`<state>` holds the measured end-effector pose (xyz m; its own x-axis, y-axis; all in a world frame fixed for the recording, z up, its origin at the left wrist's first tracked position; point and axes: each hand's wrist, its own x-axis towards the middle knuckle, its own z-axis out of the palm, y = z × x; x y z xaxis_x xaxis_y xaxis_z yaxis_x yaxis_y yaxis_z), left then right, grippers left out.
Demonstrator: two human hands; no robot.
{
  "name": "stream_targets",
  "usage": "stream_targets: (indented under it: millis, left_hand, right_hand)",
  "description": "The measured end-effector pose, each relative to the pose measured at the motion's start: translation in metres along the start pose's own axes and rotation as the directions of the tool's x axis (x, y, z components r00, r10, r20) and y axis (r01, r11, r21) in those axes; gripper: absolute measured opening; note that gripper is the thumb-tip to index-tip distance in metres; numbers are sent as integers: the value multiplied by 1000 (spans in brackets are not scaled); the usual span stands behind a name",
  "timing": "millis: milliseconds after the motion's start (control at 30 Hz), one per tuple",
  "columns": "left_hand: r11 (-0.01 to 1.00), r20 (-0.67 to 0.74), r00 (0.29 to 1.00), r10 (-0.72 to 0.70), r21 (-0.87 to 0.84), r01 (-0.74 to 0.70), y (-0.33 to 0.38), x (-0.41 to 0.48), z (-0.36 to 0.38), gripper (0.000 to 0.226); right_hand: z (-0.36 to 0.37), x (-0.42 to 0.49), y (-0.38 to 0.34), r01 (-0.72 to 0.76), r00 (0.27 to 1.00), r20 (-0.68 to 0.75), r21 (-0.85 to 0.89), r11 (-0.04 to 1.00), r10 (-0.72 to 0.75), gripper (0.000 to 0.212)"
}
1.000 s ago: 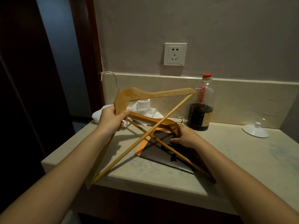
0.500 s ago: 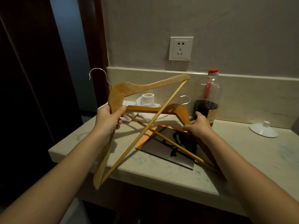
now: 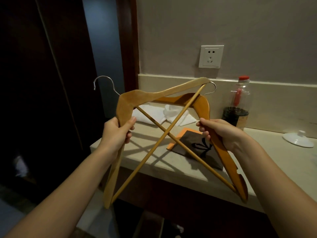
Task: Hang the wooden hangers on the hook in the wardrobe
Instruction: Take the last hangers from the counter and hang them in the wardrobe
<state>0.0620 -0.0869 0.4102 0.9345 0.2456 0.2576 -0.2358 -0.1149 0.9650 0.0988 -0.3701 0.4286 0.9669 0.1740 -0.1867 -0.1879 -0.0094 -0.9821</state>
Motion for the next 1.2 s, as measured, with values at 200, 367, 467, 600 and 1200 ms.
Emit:
stream_targets:
  millis: [200,367,467,600,1200]
  left_hand:
    - [995,-175,984,20,103,-2,8,-68,-95,15]
    - [992,-293,954,-67,80,95,-6,-137,-181,14]
    - [982,-380,915,-140,62,176,-25,-179,-226,15]
    - [956,-462,856,-234,53,290,-56,-233,-274,18]
    - [621,-645,449,-618,-50,783,-220,-340,-287,19]
  right_hand:
    - [101,-21,18,-29,986,166,71,997,17,21]
    - [181,-45,54,-78,943,325,-4,997,75,18]
    - [223,-58,89,-117,912,392,-44,992,125,18]
    - [265,-68,143,-188,860,453,-148,971,236,20]
    - [291,0,365,-148,743,341,-755,639,576,28]
